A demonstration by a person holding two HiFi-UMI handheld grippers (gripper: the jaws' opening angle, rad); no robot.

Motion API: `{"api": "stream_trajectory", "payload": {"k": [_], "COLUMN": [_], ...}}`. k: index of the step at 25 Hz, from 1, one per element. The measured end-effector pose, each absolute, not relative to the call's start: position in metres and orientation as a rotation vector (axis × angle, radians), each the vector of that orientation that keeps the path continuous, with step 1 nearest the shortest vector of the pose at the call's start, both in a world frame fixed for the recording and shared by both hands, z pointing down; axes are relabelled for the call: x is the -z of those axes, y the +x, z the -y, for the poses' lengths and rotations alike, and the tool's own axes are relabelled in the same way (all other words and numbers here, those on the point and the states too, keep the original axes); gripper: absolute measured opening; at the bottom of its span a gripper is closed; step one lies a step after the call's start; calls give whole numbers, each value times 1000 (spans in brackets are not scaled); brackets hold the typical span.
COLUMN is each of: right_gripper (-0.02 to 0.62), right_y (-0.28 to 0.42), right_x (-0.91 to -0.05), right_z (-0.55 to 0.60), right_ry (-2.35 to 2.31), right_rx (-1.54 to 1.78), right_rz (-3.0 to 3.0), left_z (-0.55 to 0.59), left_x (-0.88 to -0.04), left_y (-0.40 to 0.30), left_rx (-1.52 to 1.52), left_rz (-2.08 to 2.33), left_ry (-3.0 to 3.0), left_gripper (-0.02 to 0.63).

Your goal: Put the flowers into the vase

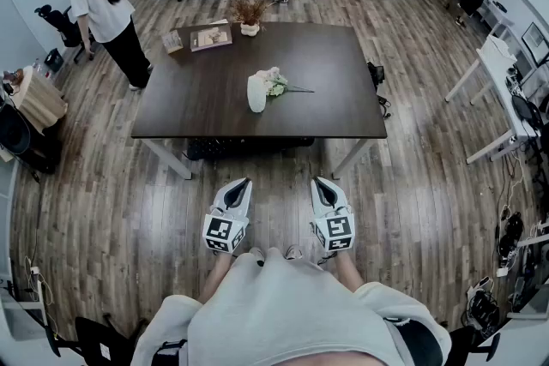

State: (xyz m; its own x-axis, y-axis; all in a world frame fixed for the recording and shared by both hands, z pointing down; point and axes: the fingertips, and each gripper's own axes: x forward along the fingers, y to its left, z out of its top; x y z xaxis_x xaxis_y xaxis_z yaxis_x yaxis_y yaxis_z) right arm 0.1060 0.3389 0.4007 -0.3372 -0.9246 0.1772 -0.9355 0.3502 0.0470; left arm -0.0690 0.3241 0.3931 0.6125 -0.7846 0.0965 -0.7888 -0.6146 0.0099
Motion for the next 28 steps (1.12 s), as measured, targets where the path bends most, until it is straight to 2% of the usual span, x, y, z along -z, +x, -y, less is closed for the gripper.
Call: {"api": "stream_trajectory", "payload": {"k": [28], "right_gripper": [-2], "right_y": [132], "right_x": [-407], "right_z": [-329], "right_ry": [1573], "right_rx": [-102], "right_rz": [2514], "left_z": [-323], "left_x": [-393], "left_y": [-24], "left_rx": [-138], "left_rz": [1418], "left_ry": [2750], "left_gripper": [11]}}
